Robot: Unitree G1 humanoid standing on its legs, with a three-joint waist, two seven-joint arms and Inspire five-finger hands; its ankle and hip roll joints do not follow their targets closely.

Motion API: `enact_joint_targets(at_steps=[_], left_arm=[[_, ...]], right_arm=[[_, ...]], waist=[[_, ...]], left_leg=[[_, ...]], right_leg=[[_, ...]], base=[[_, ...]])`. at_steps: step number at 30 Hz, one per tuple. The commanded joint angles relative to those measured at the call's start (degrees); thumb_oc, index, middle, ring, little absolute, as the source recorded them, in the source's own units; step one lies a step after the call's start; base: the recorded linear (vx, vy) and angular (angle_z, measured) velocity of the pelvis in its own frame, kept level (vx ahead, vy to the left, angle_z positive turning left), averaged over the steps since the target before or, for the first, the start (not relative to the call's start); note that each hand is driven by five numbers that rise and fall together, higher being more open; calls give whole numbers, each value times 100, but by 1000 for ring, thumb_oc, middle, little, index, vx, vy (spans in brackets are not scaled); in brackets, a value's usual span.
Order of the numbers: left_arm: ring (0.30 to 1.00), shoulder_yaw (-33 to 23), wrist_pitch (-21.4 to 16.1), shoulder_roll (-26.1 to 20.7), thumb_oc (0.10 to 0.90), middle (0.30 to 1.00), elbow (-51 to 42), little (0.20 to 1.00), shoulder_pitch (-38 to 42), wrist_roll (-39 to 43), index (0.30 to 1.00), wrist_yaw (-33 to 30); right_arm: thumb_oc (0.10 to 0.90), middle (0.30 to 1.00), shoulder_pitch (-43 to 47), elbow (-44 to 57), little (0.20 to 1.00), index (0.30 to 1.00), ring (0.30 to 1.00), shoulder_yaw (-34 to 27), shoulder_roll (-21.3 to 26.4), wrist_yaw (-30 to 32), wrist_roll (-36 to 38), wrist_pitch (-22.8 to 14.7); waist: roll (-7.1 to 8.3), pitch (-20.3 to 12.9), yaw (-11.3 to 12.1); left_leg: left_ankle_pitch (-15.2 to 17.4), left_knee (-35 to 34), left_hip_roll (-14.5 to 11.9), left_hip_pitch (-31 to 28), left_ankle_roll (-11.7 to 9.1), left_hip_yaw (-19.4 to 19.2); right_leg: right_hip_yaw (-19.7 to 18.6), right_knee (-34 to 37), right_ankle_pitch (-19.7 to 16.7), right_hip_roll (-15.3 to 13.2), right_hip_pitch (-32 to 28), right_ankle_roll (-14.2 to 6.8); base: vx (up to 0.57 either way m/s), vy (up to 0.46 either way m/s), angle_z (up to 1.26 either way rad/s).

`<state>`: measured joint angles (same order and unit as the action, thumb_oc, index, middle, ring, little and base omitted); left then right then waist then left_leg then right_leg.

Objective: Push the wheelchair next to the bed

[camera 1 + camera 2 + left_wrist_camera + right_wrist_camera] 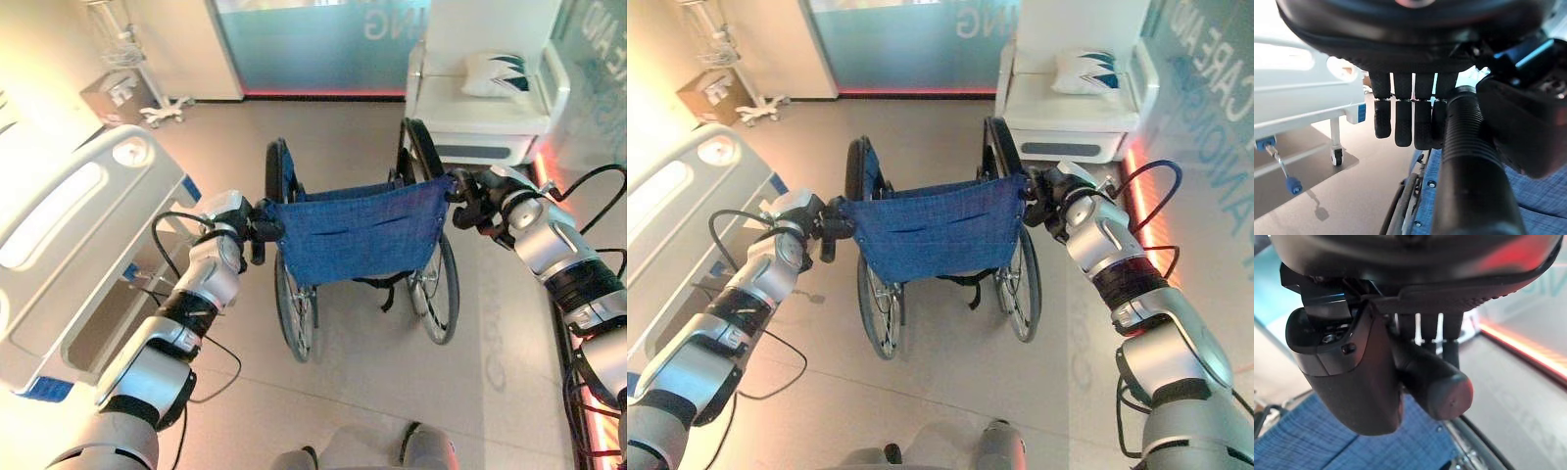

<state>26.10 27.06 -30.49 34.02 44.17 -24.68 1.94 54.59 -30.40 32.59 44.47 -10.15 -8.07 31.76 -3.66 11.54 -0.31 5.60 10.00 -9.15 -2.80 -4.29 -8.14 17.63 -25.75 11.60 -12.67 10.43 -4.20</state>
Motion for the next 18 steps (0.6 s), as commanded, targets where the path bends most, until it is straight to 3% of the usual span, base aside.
enact_joint_targets(at_steps=[1, 2, 4, 5, 7, 8, 9, 11, 13, 15, 18], left_arm=[[300, 866, -691, -76, 400, 300, 331, 300, -984, -79, 300, -15], [300, 863, -774, 4, 400, 300, 300, 300, -1043, -56, 300, -168], [300, 857, -794, 60, 400, 300, 242, 300, -1062, -63, 300, -279], [300, 832, -807, 49, 400, 300, 158, 300, -1129, 43, 300, -455], [300, 736, -727, 0, 400, 300, 67, 300, -1159, 100, 300, -613], [300, 732, -726, -2, 400, 300, 65, 300, -1164, 102, 300, -614], [300, 651, -692, -37, 400, 300, 55, 300, -1144, 159, 300, -637], [300, 559, -604, -200, 400, 300, -36, 300, -1112, 278, 300, -575], [300, 516, -577, -286, 400, 300, -86, 300, -1136, 300, 300, -541], [300, 384, -567, -523, 400, 300, -216, 300, -1219, 281, 300, -342], [300, 307, -607, -651, 400, 300, -265, 300, -1335, 267, 300, -221]], right_arm=[[400, 300, 487, -50, 300, 300, 300, 154, 327, 181, -241, -524], [400, 300, 371, -63, 300, 300, 300, 122, 347, 242, -116, -459], [400, 300, 316, -64, 300, 300, 300, 110, 303, 291, -67, -358], [400, 300, 276, -100, 300, 300, 300, 132, 170, 354, -30, -227], [400, 300, 304, -158, 300, 300, 300, 179, -30, 440, -48, -173], [400, 300, 308, -160, 300, 300, 300, 185, -36, 442, -47, -171], [400, 300, 277, -116, 300, 300, 300, 166, -199, 509, -129, -102], [400, 300, 207, -17, 300, 300, 300, 142, -393, 498, -350, -46], [400, 300, 205, -23, 300, 300, 300, 147, -405, 464, -421, -122], [400, 300, 177, -57, 300, 300, 300, 130, -271, 301, -480, -392], [400, 300, 58, -140, 300, 300, 300, 127, -244, 264, -445, -591]], waist=[[651, -193, -102], [708, -209, -29], [759, -144, 80], [758, -20, 249], [694, 54, 370], [697, 72, 383], [631, 120, 479], [419, 182, 721], [374, 200, 806], [283, 128, 872], [317, 16, 910]], left_leg=[[-617, 1227, -328, -513, -242, -104], [-856, 1650, -249, -195, -276, -41], [-695, 1838, 41, 166, -177, 95], [-486, 1720, 518, 531, 9, 256], [-552, 1133, 727, 769, 46, 61], [-546, 1114, 728, 728, 45, 42], [-737, 708, 763, 1018, 24, -60], [-1491, -367, 701, 1499, -129, 88], [-1753, -697, 621, 1574, -160, 127], [-1809, -809, 504, 1576, -98, -26], [-1313, -356, 632, 1565, 133, -137]], right_leg=[[93, 1479, -1122, 338, -298, 67], [175, 1678, -1063, 453, -565, 194], [144, 1789, -1054, 494, -778, 206], [-58, 1847, -1019, 579, -1002, 164], [-126, 1996, -954, 763, -1295, 135], [-144, 2005, -950, 762, -1322, 131], [-188, 2124, -889, 894, -1520, 131], [-433, 2236, -778, 1166, -1855, 131], [-531, 2228, -702, 1207, -1983, 132], [-542, 2043, -431, 1232, -2117, 157], [-491, 1728, -150, 1157, -2136, 173]], base=[[278, -242, 23], [319, -268, 20], [317, -176, 14], [400, -106, 0], [344, -33, -22], [299, 19, -34], [402, 77, -38], [586, 133, -31], [409, 125, -50], [553, 255, -77], [427, 215, -54]])
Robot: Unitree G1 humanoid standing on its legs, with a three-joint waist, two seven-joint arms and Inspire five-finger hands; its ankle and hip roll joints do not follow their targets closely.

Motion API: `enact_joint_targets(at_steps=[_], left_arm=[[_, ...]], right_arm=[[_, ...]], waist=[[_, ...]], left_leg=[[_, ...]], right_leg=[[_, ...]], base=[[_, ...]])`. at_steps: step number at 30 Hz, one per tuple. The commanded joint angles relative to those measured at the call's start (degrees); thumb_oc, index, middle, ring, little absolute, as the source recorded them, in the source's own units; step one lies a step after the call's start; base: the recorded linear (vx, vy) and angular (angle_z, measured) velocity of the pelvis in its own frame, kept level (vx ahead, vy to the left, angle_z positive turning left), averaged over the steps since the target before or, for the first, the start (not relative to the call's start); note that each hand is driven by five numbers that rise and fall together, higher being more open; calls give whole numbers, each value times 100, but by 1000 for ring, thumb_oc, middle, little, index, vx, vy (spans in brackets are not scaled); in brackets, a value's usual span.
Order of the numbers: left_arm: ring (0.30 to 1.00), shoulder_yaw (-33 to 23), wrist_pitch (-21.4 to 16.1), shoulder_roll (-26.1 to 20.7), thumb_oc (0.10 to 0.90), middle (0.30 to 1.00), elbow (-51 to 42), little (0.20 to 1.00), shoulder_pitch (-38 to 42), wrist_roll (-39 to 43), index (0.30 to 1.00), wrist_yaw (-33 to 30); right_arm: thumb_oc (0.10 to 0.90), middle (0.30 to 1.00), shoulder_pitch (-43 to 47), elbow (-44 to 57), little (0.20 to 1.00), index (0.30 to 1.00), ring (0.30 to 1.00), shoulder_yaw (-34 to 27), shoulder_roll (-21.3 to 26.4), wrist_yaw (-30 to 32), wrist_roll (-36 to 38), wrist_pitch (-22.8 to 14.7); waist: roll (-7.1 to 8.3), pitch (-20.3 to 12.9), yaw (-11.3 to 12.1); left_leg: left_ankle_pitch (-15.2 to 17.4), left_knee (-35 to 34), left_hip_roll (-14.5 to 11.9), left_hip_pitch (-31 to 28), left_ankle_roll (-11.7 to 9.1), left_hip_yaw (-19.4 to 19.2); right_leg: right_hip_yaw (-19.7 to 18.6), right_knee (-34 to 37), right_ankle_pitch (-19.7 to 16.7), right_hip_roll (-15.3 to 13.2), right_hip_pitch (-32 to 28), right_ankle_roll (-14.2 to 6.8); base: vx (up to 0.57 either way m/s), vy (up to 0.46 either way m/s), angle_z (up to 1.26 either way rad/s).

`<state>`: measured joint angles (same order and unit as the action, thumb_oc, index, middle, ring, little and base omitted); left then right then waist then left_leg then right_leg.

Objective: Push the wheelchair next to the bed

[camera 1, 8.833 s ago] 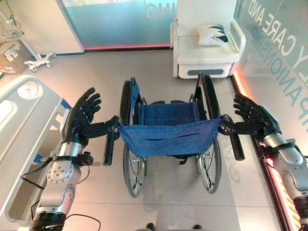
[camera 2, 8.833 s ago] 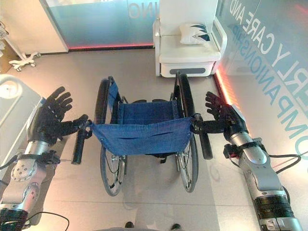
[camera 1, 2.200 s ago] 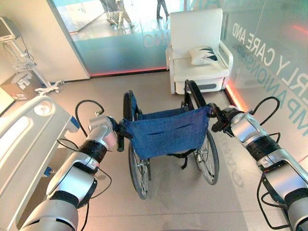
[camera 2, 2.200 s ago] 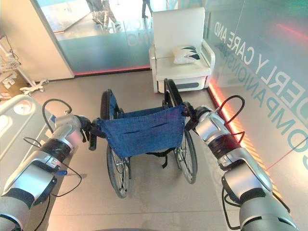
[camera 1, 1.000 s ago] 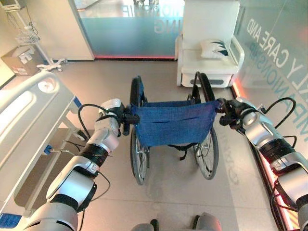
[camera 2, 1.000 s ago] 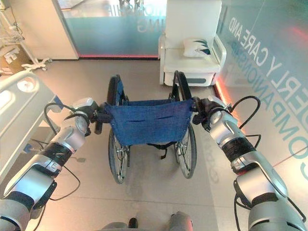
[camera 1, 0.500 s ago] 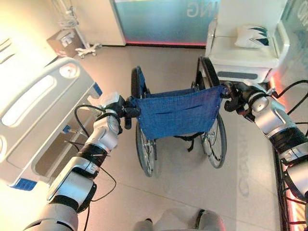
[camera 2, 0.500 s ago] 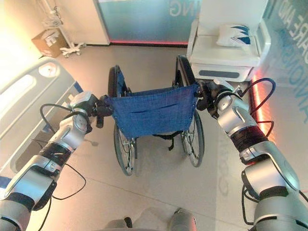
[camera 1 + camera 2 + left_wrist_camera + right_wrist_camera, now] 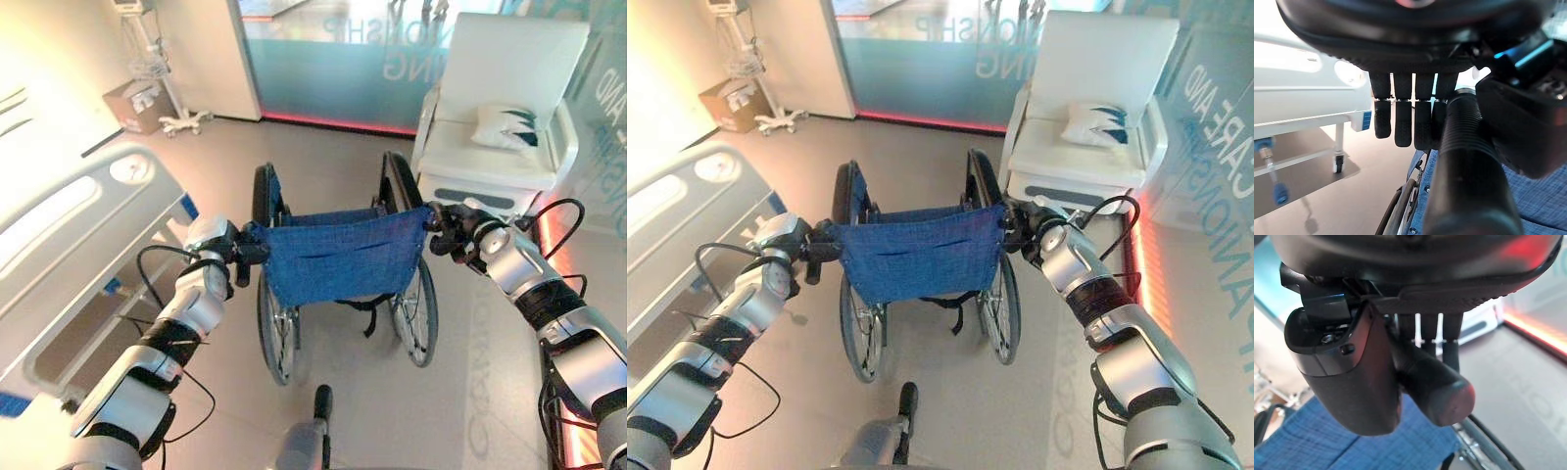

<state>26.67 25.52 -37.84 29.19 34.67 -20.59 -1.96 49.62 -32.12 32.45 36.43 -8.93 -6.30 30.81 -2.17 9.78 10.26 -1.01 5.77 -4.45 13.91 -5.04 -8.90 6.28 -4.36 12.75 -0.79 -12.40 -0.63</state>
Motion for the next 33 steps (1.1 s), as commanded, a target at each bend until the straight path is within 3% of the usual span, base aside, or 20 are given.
enact_joint_targets(at_steps=[1, 3, 6, 9, 12, 13, 16, 18, 22, 25, 28, 30, 32, 33], left_arm=[[300, 251, -466, 21, 400, 300, 192, 300, -448, -129, 300, 218], [300, 209, -488, -2, 400, 300, 181, 300, -511, -163, 300, 235], [300, 161, -526, -49, 400, 300, 119, 300, -638, -252, 300, 279], [300, 146, -514, -115, 400, 300, -113, 300, -794, -392, 300, 339], [300, 222, -527, -135, 400, 300, -184, 300, -851, -465, 300, 306], [300, 272, -532, -142, 400, 300, -224, 300, -884, -486, 300, 284], [300, 241, -544, -74, 400, 300, -207, 300, -919, -512, 300, 222], [300, 160, -520, -38, 400, 300, -236, 300, -894, -505, 300, 155], [300, 232, -670, -53, 400, 300, -183, 300, -588, -395, 300, 174], [300, 333, -749, -20, 400, 300, -107, 300, -472, -365, 300, 90], [300, 355, -841, 140, 400, 300, 131, 300, -365, -468, 300, 172], [300, 371, -785, 200, 400, 300, 209, 300, -375, -450, 300, 196], [300, 368, -709, 292, 400, 300, 296, 300, -401, -450, 300, 213], [300, 374, -644, 301, 400, 300, 293, 300, -390, -465, 300, 282]], right_arm=[[400, 300, 450, 38, 300, 300, 300, 138, 580, 106, -583, -576], [400, 300, 356, -49, 300, 300, 300, 117, 553, 168, -556, -733], [400, 300, 154, -11, 300, 300, 300, -12, 474, 129, -732, -973], [400, 300, 36, 22, 300, 300, 300, -109, 522, 163, -802, -1255], [400, 300, -41, 31, 300, 300, 300, -130, 569, 234, -727, -1358], [400, 300, -29, 19, 300, 300, 300, -119, 585, 259, -630, -1393], [400, 300, 102, -64, 300, 300, 300, -24, 495, 346, -544, -1417], [400, 300, 266, -155, 300, 300, 300, 46, 414, 308, -569, -1391], [400, 300, 366, -130, 300, 300, 300, 41, 489, 344, -563, -1184], [400, 300, 494, -122, 300, 300, 300, 20, 544, 290, -500, -1066], [400, 300, 646, -52, 300, 300, 300, 97, 644, 25, -326, -777], [400, 300, 644, -12, 300, 300, 300, 124, 649, -101, -265, -724], [400, 300, 537, 71, 300, 300, 300, 143, 700, -248, -241, -734], [400, 300, 428, 127, 300, 300, 300, 117, 759, -289, -280, -806]], waist=[[237, 144, -68], [291, 70, -6], [364, -36, 124], [477, -168, 243], [535, -243, 241], [554, -248, 220], [456, -152, 133], [389, 37, -71], [460, 230, -399], [504, 279, -452], [614, 176, -622], [627, 109, -699], [617, -50, -844], [584, -175, -934]], left_leg=[[-329, 713, 230, 64, 319, -66], [4, 850, 305, -28, 492, -129], [113, 784, 473, -160, 621, -93], [139, 546, 739, -302, 809, -119], [183, 487, 902, -369, 877, -62], [252, 486, 970, -478, 893, -22], [339, 530, 906, -702, 803, 57], [556, 389, 908, -1246, 746, 182], [1067, 353, 1021, -1609, 796, 549], [1311, 669, 947, -1559, 761, 607], [1679, 1276, 760, -1573, 658, 622], [1759, 1343, 597, -1751, 578, 590], [1464, 1414, 247, -2070, 380, 524], [1035, 1473, 30, -2191, 239, 457]], right_leg=[[715, -615, -62, -141, 33, -168], [795, -855, 47, -246, 34, -237], [962, -1319, -18, -443, 7, -437], [1000, -2063, -478, -575, 6, -731], [937, -2252, -791, -514, 133, -815], [952, -2197, -960, -577, 305, -786], [1073, -1593, -908, -733, 759, -657], [1130, -915, -1709, -1136, 1706, -693], [720, 427, -2475, -1464, 2237, -985], [689, 514, -2506, -1551, 2249, -985], [510, -227, -2150, -1420, 2381, -988], [523, -472, -2016, -1347, 2418, -936], [646, -592, -1873, -1140, 2382, -776], [768, -570, -1735, -977, 2305, -623]], base=[[334, 142, -28], [464, 217, -31], [421, 225, -33], [308, 191, -3], [355, 146, 5], [290, 55, -10], [390, -33, -28], [369, -160, -26], [447, -229, 60], [438, -307, 103], [548, -342, 88], [479, -217, 77], [592, -285, 64], [431, -228, 22]])
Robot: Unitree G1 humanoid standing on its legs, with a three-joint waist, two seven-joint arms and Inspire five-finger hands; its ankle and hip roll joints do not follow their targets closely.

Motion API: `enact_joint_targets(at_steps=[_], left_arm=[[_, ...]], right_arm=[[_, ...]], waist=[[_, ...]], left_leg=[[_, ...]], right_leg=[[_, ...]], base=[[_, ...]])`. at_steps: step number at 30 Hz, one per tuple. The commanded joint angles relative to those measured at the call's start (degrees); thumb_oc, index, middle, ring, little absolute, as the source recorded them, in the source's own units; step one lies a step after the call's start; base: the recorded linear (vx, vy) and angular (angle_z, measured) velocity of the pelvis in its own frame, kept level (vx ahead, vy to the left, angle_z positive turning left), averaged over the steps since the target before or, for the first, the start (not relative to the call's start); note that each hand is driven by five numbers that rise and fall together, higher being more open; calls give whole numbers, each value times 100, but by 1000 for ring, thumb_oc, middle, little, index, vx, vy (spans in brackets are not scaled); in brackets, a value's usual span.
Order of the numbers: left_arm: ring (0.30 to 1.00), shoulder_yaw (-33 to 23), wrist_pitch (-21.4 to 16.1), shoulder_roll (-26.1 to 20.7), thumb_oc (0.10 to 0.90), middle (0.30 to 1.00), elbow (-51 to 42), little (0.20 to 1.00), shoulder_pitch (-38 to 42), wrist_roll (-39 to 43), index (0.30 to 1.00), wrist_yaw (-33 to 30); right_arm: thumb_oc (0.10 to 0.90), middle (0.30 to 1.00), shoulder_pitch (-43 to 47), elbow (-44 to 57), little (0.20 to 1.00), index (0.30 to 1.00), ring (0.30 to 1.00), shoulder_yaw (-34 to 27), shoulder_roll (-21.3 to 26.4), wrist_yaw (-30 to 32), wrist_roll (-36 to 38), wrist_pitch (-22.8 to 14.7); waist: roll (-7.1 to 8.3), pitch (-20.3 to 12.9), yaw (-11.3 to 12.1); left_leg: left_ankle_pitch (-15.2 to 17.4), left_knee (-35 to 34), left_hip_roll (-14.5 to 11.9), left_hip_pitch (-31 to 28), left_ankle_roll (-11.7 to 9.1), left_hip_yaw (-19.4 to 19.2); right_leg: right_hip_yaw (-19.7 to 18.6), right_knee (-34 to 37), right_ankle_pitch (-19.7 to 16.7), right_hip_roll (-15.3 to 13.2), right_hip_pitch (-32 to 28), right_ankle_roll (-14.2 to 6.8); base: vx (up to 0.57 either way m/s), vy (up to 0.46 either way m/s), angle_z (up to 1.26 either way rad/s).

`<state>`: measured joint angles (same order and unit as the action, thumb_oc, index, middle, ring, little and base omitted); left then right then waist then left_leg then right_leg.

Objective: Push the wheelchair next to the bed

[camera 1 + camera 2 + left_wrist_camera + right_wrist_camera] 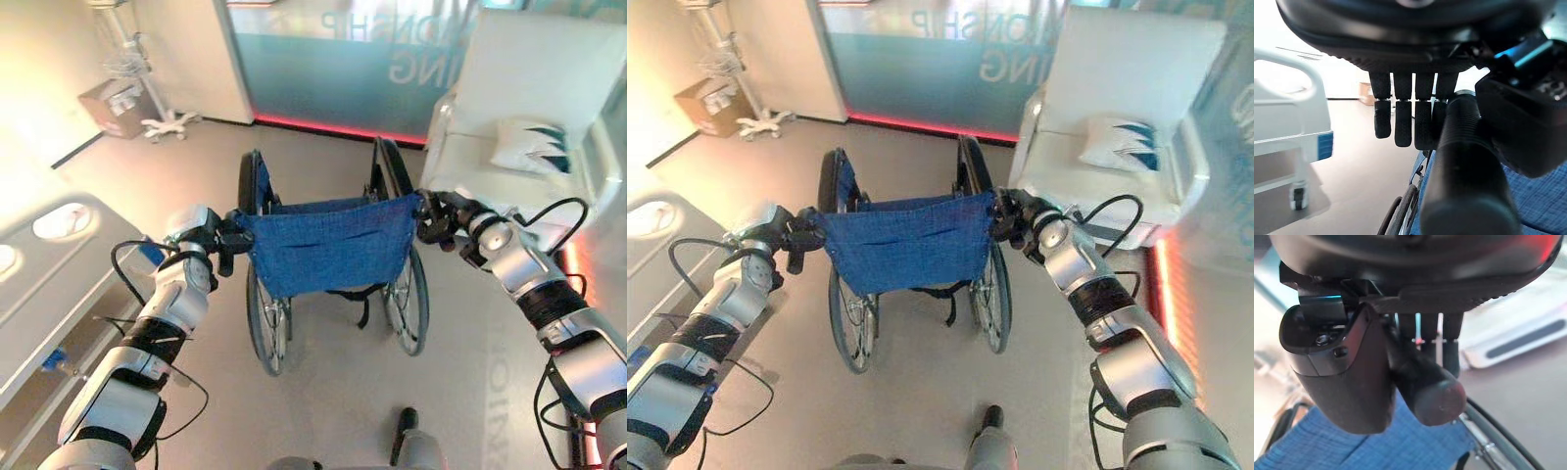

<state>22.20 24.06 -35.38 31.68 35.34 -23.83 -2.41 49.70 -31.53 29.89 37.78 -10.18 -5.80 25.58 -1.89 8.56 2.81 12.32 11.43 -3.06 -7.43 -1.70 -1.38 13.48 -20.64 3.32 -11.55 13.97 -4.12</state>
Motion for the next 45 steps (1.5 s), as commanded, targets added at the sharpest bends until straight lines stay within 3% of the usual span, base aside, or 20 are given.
enact_joint_targets(at_steps=[1, 5, 8, 9, 11, 13, 14, 17, 19, 21, 23, 27, 28, 30, 32, 35, 37, 39, 41, 45], left_arm=[[300, 836, -474, 61, 400, 300, 61, 300, -441, -128, 300, 348], [300, 948, -400, 96, 400, 300, 128, 300, -383, -102, 300, 407], [300, 1001, -374, 137, 400, 300, 97, 300, -369, -213, 300, 524], [300, 1015, -356, 154, 400, 300, 99, 300, -394, -239, 300, 524], [300, 974, -376, 181, 400, 300, 50, 300, -468, -323, 300, 521], [300, 965, -352, 175, 400, 300, 4, 300, -499, -366, 300, 552], [300, 945, -340, 114, 400, 300, -62, 300, -573, -383, 300, 565], [300, 755, -409, -79, 400, 300, -279, 300, -836, -418, 300, 607], [300, 647, -490, -195, 400, 300, -411, 300, -963, -452, 300, 709], [300, 574, -543, -293, 400, 300, -542, 300, -1099, -517, 300, 904], [300, 526, -667, -401, 400, 300, -682, 300, -1272, -601, 300, 1111], [300, 520, -761, -593, 400, 300, -912, 300, -1432, -811, 300, 1341], [300, 502, -820, -697, 400, 300, -1035, 300, -1509, -916, 300, 1438], [300, 523, -853, -856, 400, 300, -1241, 300, -1597, -961, 300, 1547], [300, 530, -883, -957, 400, 300, -1369, 300, -1636, -936, 300, 1568], [300, 556, -869, -1049, 400, 300, -1443, 300, -1498, -827, 300, 1472], [300, 471, -899, -1152, 400, 300, -1523, 300, -1357, -672, 300, 1429], [300, 492, -937, -1174, 400, 300, -1563, 300, -1262, -564, 300, 1389], [300, 488, -1010, -1104, 400, 300, -1514, 300, -1287, -553, 300, 1313], [300, 452, -1127, -940, 400, 300, -1402, 300, -1437, -759, 300, 1301]], right_arm=[[400, 300, 381, 85, 300, 300, 300, 366, 637, -169, -352, -324], [400, 300, 185, 183, 300, 300, 300, 351, 803, -138, -526, -519], [400, 300, 91, 247, 300, 300, 300, 340, 841, -55, -619, -460], [400, 300, 118, 189, 300, 300, 300, 373, 781, -8, -665, -458], [400, 300, 193, 125, 300, 300, 300, 368, 639, 19, -822, -333], [400, 300, 207, 120, 300, 300, 300, 370, 547, 23, -916, -253], [400, 300, 237, 100, 300, 300, 300, 402, 469, 10, -1037, -247], [400, 300, 365, -28, 300, 300, 300, 451, 531, -206, -1247, -519], [400, 300, 451, -93, 300, 300, 300, 530, 602, -243, -1337, -659], [400, 300, 495, -219, 300, 300, 300, 589, 587, -323, -1474, -770], [400, 300, 544, -298, 300, 300, 300, 690, 621, -439, -1601, -862], [400, 300, 567, -394, 300, 300, 300, 719, 695, -572, -1791, -1098], [400, 300, 522, -302, 300, 300, 300, 677, 758, -619, -1794, -1040], [400, 300, 472, -216, 300, 300, 300, 624, 885, -693, -1798, -1053], [400, 300, 472, -154, 300, 300, 300, 633, 956, -730, -1835, -1084], [400, 300, 622, -194, 300, 300, 300, 751, 879, -554, -1783, -1208], [400, 300, 707, -240, 300, 300, 300, 790, 779, -394, -1672, -1211], [400, 300, 680, -117, 300, 300, 300, 771, 811, -310, -1594, -1065], [400, 300, 666, 43, 300, 300, 300, 719, 874, -390, -1530, -862], [400, 300, 758, 308, 300, 300, 300, 718, 1016, -770, -1504, -573]], waist=[[544, -97, -223], [538, -241, -292], [564, -35, -105], [525, 65, -6], [446, 225, 206], [369, 316, 334], [223, 379, 506], [130, 404, 699], [112, 345, 769], [212, 263, 892], [317, 150, 1042], [441, -39, 1295], [519, -77, 1338], [609, -91, 1366], [628, -46, 1372], [481, 158, 1287], [450, 406, 1119], [512, 504, 1012], [570, 510, 962], [705, 465, 900]], left_leg=[[-488, 967, -185, -84, -155, -331], [-1344, 1493, -404, 57, -414, -474], [-1153, 1512, -148, 740, -257, -543], [-1109, 1174, 37, 934, -207, -625], [-1445, 612, 192, 1487, -237, -869], [-1742, 276, 180, 1815, -280, -959], [-2240, -357, 83, 2163, -364, -949], [-2510, -907, -19, 2209, -343, -1054], [-2361, -678, 21, 2174, -244, -1259], [-1901, -260, 229, 2201, -38, -1251], [-1526, -45, 343, 2087, 213, -1293], [-1425, -243, 594, 1887, 438, -1141], [-1426, -306, 718, 1824, 477, -1034], [-1358, -245, 879, 1797, 533, -837], [-1272, -124, 922, 1762, 533, -697], [-1037, 67, 746, 1488, 441, -499], [-636, 56, 735, 1071, 388, -219], [-359, 148, 732, 987, 351, 62], [-217, 311, 647, 999, 275, 285], [-83, 611, 483, 1046, 134, 606]], right_leg=[[92, 1089, -740, 167, -375, -202], [419, 1324, -469, 457, -755, 134], [394, 1397, -280, 597, -1209, 173], [347, 1429, -220, 685, -1423, 129], [329, 1598, -123, 850, -1836, 107], [281, 1645, -55, 950, -2005, 118], [220, 1672, -5, 1100, -2164, 121], [217, 1531, 201, 1142, -2313, 123], [328, 1322, 410, 1145, -2350, 169], [405, 1033, 739, 1079, -2476, 190], [508, 568, 875, 956, -2544, 58], [678, -428, 625, 683, -2613, -307], [644, -727, 362, 669, -2544, -473], [522, -916, 8, 593, -2407, -602], [499, -667, -114, 442, -2290, -587], [596, 222, -450, -109, -1628, -439], [459, 1071, -1189, -636, -900, -525], [154, 1853, -1542, -795, -719, -674], [-35, 2121, -1621, -837, -719, -725], [-320, 1783, -1398, -702, -757, -771]], base=[[393, -212, 13], [379, -215, 20], [368, -153, 24], [389, -84, 23], [419, -48, 43], [438, 2, 17], [518, 52, -39], [477, 103, -56], [476, 153, -56], [482, 132, -36], [522, 150, -35], [488, 148, -27], [422, 87, 13], [423, 53, 25], [323, -69, 13], [293, -254, -15], [307, -353, -26], [422, -389, 46], [487, -405, 108], [522, -427, 133]])
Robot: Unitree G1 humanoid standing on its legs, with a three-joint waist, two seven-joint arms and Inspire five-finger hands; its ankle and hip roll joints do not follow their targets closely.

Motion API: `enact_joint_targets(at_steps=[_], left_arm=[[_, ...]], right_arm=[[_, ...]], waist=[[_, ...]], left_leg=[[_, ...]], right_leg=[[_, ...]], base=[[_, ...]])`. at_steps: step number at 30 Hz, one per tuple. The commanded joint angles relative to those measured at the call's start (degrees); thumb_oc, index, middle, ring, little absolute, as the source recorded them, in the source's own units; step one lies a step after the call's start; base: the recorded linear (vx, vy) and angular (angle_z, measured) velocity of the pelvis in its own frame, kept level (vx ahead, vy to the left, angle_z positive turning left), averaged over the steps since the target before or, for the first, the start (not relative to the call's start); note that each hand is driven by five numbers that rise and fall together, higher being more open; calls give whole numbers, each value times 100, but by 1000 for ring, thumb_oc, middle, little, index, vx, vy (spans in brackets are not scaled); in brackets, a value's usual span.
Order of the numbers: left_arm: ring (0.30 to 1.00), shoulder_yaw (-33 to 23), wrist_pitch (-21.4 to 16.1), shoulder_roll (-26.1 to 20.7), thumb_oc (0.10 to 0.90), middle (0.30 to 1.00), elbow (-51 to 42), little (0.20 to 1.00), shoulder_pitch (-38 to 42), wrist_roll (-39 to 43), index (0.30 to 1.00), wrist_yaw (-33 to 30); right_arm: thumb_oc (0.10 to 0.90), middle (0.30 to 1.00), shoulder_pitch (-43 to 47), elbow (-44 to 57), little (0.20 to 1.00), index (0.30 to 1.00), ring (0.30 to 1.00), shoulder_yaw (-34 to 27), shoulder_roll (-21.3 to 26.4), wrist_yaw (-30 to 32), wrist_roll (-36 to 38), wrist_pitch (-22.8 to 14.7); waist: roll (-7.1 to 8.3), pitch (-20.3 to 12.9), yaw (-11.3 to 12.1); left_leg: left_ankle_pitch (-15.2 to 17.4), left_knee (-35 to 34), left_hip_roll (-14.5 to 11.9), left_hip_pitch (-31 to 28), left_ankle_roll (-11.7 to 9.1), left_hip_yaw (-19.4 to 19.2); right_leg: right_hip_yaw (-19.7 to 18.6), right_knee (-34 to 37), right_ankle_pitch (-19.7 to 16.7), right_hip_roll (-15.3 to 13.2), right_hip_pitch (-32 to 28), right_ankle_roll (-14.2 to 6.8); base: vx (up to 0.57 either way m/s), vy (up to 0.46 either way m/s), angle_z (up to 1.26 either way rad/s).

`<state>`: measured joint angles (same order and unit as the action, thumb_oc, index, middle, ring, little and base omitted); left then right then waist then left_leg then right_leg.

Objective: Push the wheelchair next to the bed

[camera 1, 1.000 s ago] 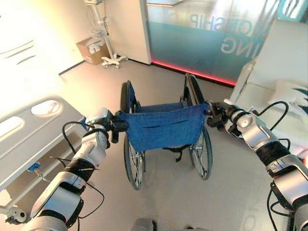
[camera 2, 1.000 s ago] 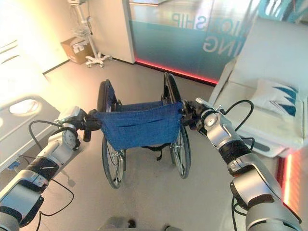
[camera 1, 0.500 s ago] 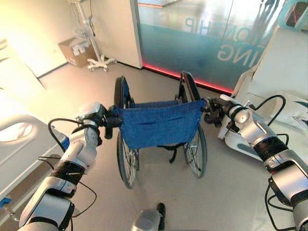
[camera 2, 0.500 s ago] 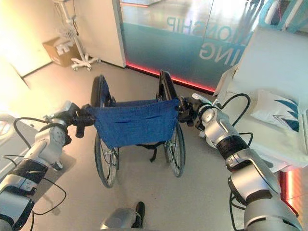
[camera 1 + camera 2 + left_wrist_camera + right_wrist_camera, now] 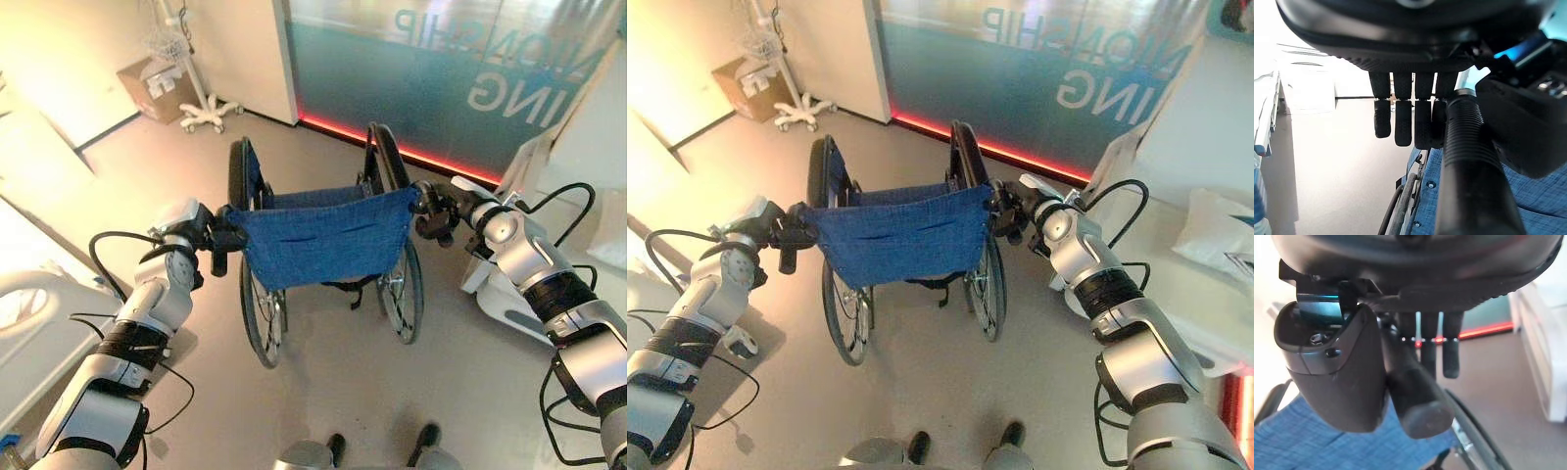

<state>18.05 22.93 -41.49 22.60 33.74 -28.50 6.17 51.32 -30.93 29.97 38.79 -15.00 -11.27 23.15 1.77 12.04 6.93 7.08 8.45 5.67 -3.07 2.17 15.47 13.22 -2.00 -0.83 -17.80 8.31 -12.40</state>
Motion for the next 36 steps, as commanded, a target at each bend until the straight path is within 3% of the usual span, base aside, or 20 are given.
enact_joint_targets(at_steps=[1, 4, 7, 12, 15, 18, 19, 21, 22, 24, 25, 26, 27, 28, 29, 30, 32, 33, 35, 36], left_arm=[[300, 876, -1021, -266, 400, 300, -447, 300, -1340, -393, 300, 480], [300, 906, -902, -191, 400, 300, -279, 300, -1370, -361, 300, 493], [300, 992, -813, -14, 400, 300, -141, 300, -1185, -379, 300, 475], [300, 1182, -700, 128, 400, 300, -135, 300, -860, -334, 300, 478], [300, 1347, -750, 266, 400, 300, -63, 300, -739, -269, 300, 587], [300, 1452, -737, 390, 400, 300, 10, 300, -746, -263, 300, 585], [300, 1497, -690, 507, 400, 300, 11, 300, -808, -323, 300, 565], [300, 1487, -619, 563, 400, 300, -58, 300, -854, -368, 300, 566], [300, 1474, -597, 651, 400, 300, -102, 300, -898, -421, 300, 524], [300, 1476, -583, 668, 400, 300, -142, 300, -916, -436, 300, 526], [300, 1433, -556, 665, 400, 300, -227, 300, -1046, -440, 300, 529], [300, 1420, -554, 661, 400, 300, -243, 300, -1073, -445, 300, 532], [300, 1362, -563, 599, 400, 300, -319, 300, -1136, -452, 300, 535], [300, 1292, -582, 566, 400, 300, -377, 300, -1174, -460, 300, 549], [300, 1199, -554, 518, 400, 300, -424, 300, -1233, -539, 300, 663], [300, 1210, -543, 480, 400, 300, -433, 300, -1237, -537, 300, 693], [300, 1208, -483, 364, 400, 300, -508, 300, -1329, -511, 300, 868], [300, 1203, -460, 349, 400, 300, -548, 300, -1380, -528, 300, 896], [300, 1219, -404, 309, 400, 300, -664, 300, -1481, -576, 300, 909], [300, 1227, -415, 270, 400, 300, -697, 300, -1485, -598, 300, 920]], right_arm=[[400, 300, 608, 305, 300, 300, 300, 738, 1022, -436, -840, -280], [400, 300, 719, 481, 300, 300, 300, 799, 1109, -730, -723, -320], [400, 300, 711, 539, 300, 300, 300, 872, 1191, -813, -847, -535], [400, 300, 684, 636, 300, 300, 300, 965, 1325, -921, -1263, -800], [400, 300, 672, 674, 300, 300, 300, 1113, 1519, -1014, -1299, -839], [400, 300, 580, 646, 300, 300, 300, 1147, 1535, -967, -1383, -891], [400, 300, 435, 616, 300, 300, 300, 1113, 1447, -887, -1525, -926], [400, 300, 393, 564, 300, 300, 300, 1084, 1344, -829, -1669, -955], [400, 300, 375, 505, 300, 300, 300, 1041, 1160, -755, -1908, -881], [400, 300, 402, 477, 300, 300, 300, 1030, 1075, -745, -2032, -864], [400, 300, 497, 366, 300, 300, 300, 1072, 955, -682, -2129, -948], [400, 300, 522, 348, 300, 300, 300, 1086, 941, -673, -2151, -982], [400, 300, 632, 282, 300, 300, 300, 1121, 885, -658, -2203, -1050], [400, 300, 715, 232, 300, 300, 300, 1164, 861, -646, -2217, -1123], [400, 300, 729, 126, 300, 300, 300, 1186, 743, -579, -2196, -1251], [400, 300, 719, 113, 300, 300, 300, 1193, 687, -571, -2202, -1237], [400, 300, 522, 66, 300, 300, 300, 1238, 505, -541, -2149, -1286], [400, 300, 437, 92, 300, 300, 300, 1197, 487, -542, -2176, -1321], [400, 300, 138, 263, 300, 300, 300, 1073, 489, -505, -2209, -1416], [400, 300, 63, 353, 300, 300, 300, 1050, 503, -508, -2206, -1392]], waist=[[386, 73, 431], [438, 89, 317], [358, 142, 104], [266, 170, -115], [255, 98, -272], [252, 47, -306], [204, 86, -213], [167, 171, -106], [122, 324, 110], [63, 391, 269], [-65, 418, 529], [-44, 411, 569], [-84, 426, 718], [-53, 379, 789], [-17, 296, 868], [25, 261, 894], [247, 33, 996], [233, -7, 1009], [323, -128, 976], [319, -170, 954]], left_leg=[[440, 993, -503, 605, -283, -993], [131, 1030, -1005, 479, -462, -1277], [-320, 911, -1449, 342, -581, -1593], [-628, 501, -1770, -12, -728, -1871], [-957, 592, -1968, -256, -898, -2289], [-949, 725, -1776, -266, -896, -2446], [-762, 588, -1331, -114, -762, -2348], [-714, 426, -1052, 113, -716, -2386], [-910, 297, -815, 762, -728, -2670], [-1146, 160, -766, 1171, -714, -2785], [-1561, -236, -702, 1616, -694, -2807], [-1541, -315, -647, 1630, -739, -2749], [-1778, -441, -658, 1759, -666, -2892], [-1661, -411, -565, 1723, -616, -2937], [-1379, -92, -490, 1673, -332, -3067], [-1288, 5, -459, 1707, -274, -3068], [-835, 76, -245, 1541, 47, -2997], [-932, -21, -238, 1487, 138, -3067], [-916, -218, -39, 1282, 304, -2929], [-910, -236, -43, 1254, 318, -2887]], right_leg=[[-358, -340, -742, 84, -187, 34], [41, -929, -238, 292, -170, 185], [345, -1183, 91, 501, -201, 442], [745, -1419, 314, 610, -128, 629], [1200, -1316, 374, 708, -229, 794], [1451, -1229, 429, 770, -357, 889], [1475, -1164, 445, 883, -523, 884], [1381, -1072, 466, 1011, -729, 841], [1268, -864, 578, 1224, -1178, 818], [1195, -768, 653, 1368, -1388, 847], [1028, -739, 797, 1591, -1664, 880], [936, -764, 907, 1591, -1741, 857], [955, -809, 978, 1651, -1847, 905], [926, -896, 1132, 1674, -1906, 919], [996, -1143, 1145, 1623, -1887, 912], [991, -1214, 1159, 1609, -1906, 900], [965, -1978, 1060, 1473, -2038, 673], [1011, -2176, 925, 1458, -2026, 603], [752, -2816, 271, 1483, -1945, 168], [661, -2869, 103, 1540, -1868, 107]], base=[[510, -394, 162], [452, -359, 121], [320, -263, 35], [245, -232, 59], [225, -207, 51], [247, -148, 64], [328, -139, 46], [364, -86, 34], [400, -77, 5], [421, -30, -3], [530, 8, -12], [538, 41, -44], [423, 47, -71], [505, 153, -111], [453, 130, -114], [406, 141, -113], [524, 170, -64], [521, 250, -17], [339, 189, 12], [327, 112, 33]])
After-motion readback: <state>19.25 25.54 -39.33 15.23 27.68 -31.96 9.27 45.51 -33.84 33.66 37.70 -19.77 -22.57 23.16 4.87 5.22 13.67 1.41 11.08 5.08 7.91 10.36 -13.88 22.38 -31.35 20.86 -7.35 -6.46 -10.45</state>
